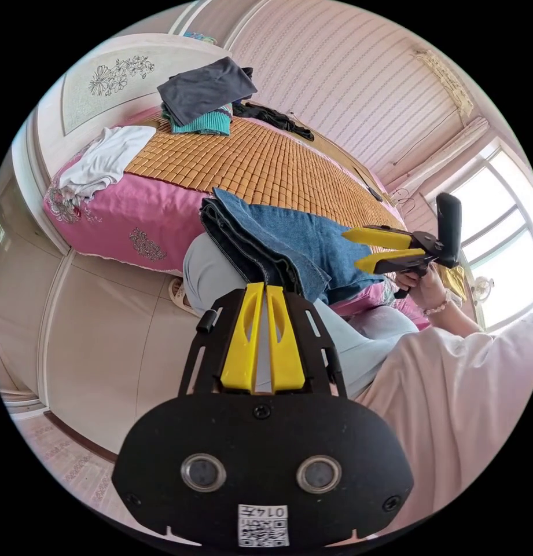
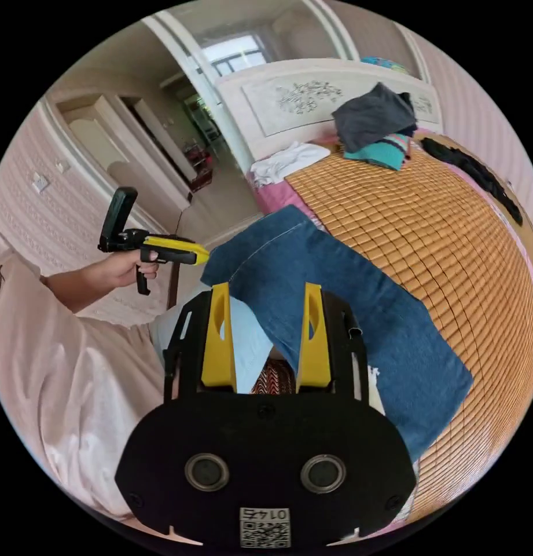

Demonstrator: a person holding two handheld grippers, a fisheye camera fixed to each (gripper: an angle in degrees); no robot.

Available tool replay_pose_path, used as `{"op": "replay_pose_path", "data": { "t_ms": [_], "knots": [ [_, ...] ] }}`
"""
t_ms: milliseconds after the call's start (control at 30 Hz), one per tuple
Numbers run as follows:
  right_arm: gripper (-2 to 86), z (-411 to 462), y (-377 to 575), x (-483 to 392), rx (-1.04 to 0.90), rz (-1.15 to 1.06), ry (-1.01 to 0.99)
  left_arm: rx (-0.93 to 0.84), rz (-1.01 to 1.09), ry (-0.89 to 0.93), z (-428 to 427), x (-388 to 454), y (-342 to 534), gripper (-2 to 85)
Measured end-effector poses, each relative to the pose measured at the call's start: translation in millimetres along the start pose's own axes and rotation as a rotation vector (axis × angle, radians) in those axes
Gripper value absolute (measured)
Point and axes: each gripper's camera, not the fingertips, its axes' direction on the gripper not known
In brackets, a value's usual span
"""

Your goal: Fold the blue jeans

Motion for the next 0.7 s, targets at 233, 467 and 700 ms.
{"op": "replay_pose_path", "data": {
  "t_ms": [233,467,700],
  "knots": [
    [14.9,61,15,19,-0.128,0.086,-0.156,0.054,0.026,-0.052,-2,35,7,-1.0],
    [7.3,32,104,27,0.015,0.145,-0.113,-0.018,0.13,-0.16,8,78,-10,-1.0],
    [6.4,-74,267,72,0.325,0.482,0.03,-0.013,0.091,-0.045,3,77,-17,-0.9]
  ]
}}
